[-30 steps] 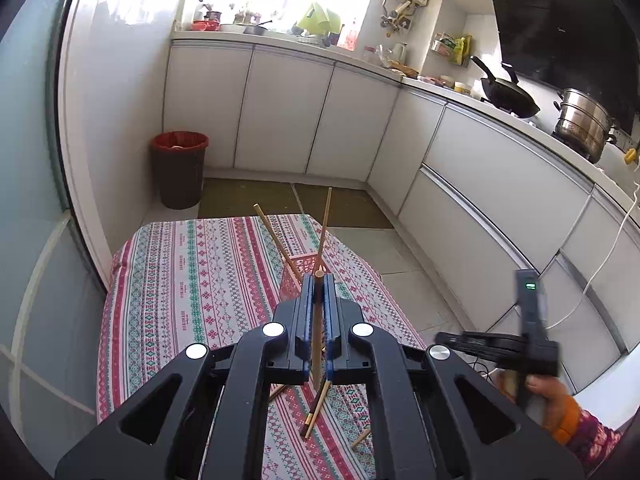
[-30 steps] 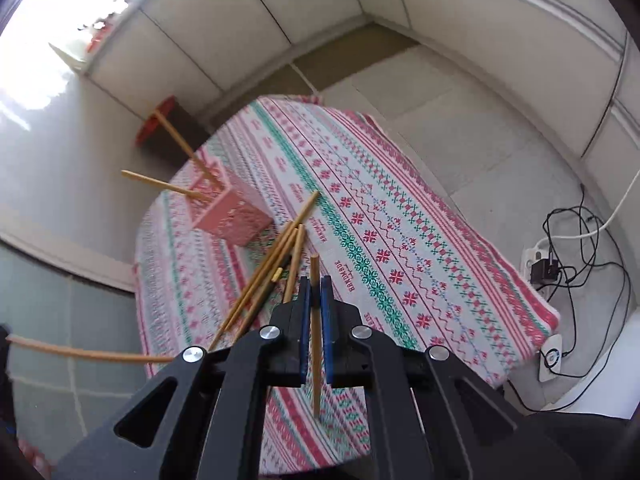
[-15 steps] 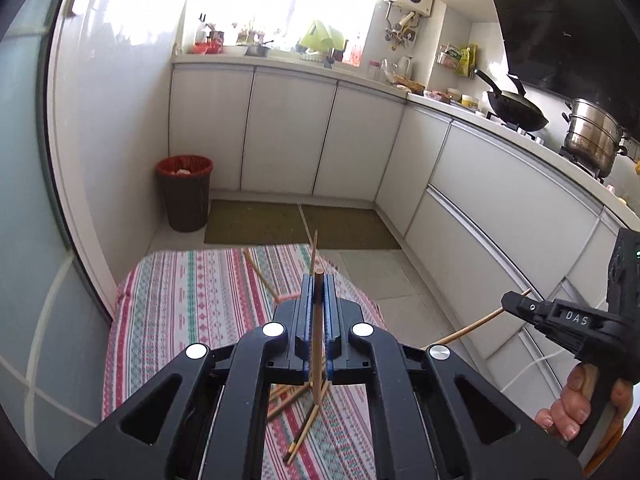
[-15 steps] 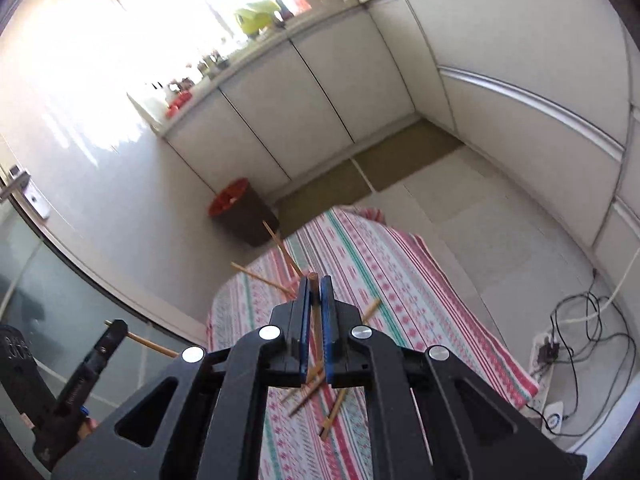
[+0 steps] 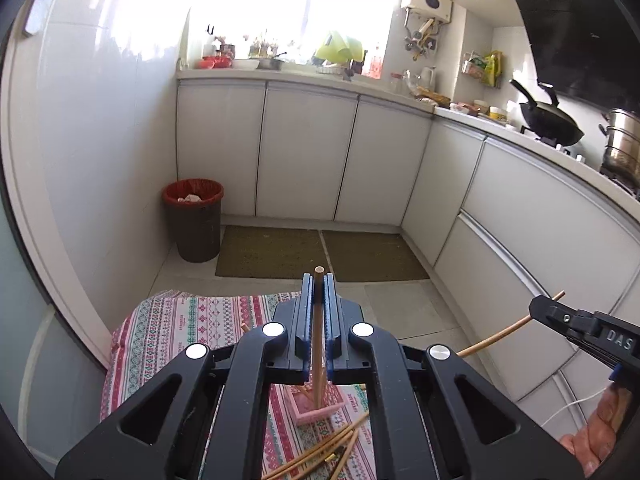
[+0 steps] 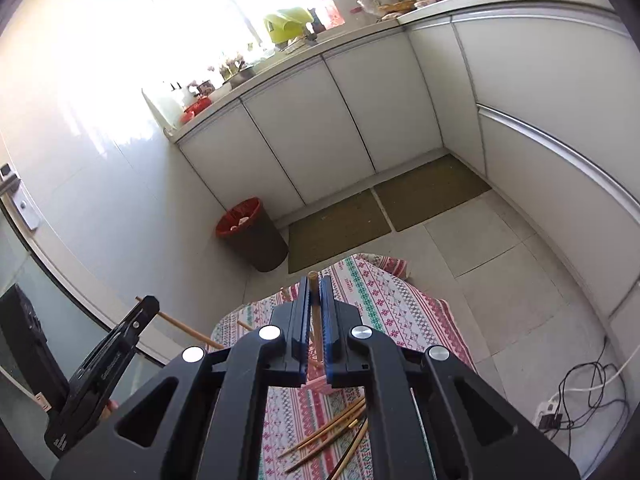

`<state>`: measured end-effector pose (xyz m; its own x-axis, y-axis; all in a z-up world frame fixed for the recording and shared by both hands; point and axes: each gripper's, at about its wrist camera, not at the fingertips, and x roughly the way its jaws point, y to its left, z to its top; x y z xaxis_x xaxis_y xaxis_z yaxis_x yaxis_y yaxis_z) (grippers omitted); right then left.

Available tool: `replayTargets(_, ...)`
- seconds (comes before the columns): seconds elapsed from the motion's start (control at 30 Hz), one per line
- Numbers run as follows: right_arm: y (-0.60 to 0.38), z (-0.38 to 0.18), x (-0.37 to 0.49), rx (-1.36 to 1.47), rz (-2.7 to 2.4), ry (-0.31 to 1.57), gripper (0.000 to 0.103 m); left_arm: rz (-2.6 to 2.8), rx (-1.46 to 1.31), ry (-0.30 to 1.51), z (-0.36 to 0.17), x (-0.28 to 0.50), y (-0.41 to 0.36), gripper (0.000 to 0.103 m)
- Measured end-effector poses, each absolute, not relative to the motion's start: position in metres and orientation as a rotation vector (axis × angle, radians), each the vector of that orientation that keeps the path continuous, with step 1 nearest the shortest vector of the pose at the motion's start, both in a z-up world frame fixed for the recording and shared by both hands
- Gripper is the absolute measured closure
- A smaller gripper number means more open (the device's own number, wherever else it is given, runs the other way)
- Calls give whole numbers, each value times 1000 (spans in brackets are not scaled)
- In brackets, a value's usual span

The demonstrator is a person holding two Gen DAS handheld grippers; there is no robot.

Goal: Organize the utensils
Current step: 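Lower both chopsticks into the pink holder and open both tools, then move both tools back to the pile and grasp a chopstick with the left tool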

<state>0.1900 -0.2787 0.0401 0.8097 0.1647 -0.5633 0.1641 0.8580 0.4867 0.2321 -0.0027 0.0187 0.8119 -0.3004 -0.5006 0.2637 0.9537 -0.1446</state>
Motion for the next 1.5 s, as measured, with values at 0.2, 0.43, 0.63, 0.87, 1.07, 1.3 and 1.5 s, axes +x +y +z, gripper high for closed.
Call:
replayTargets(0.2,-266,7,226,524,22,688,98,-290,-76,633,-29,263,-5,98)
replayTargets(0.43,-250,-11,246,497,44,715,98,-289,-118,593,-32,259,12,98)
replayTargets(0.63,-235,-13,253,464,49,722,98,-281,-170,580,-21,246,30,98)
replayTargets(0.87,-204,-29,261,380,63,728,93,-252,-129,597,-27,239,36,91)
replayTargets(1.07,-200,-18,223,254,-72,620,52,-224,-57,600,-32,214,27,63)
replayTargets(1.3,-198,-13,169,102,-190,561,45,-218,-32,614,-38,182,22,57)
replayTargets(1.5,-193,-18,138,72,-220,565,36,-224,-27,597,-37,156,22,36)
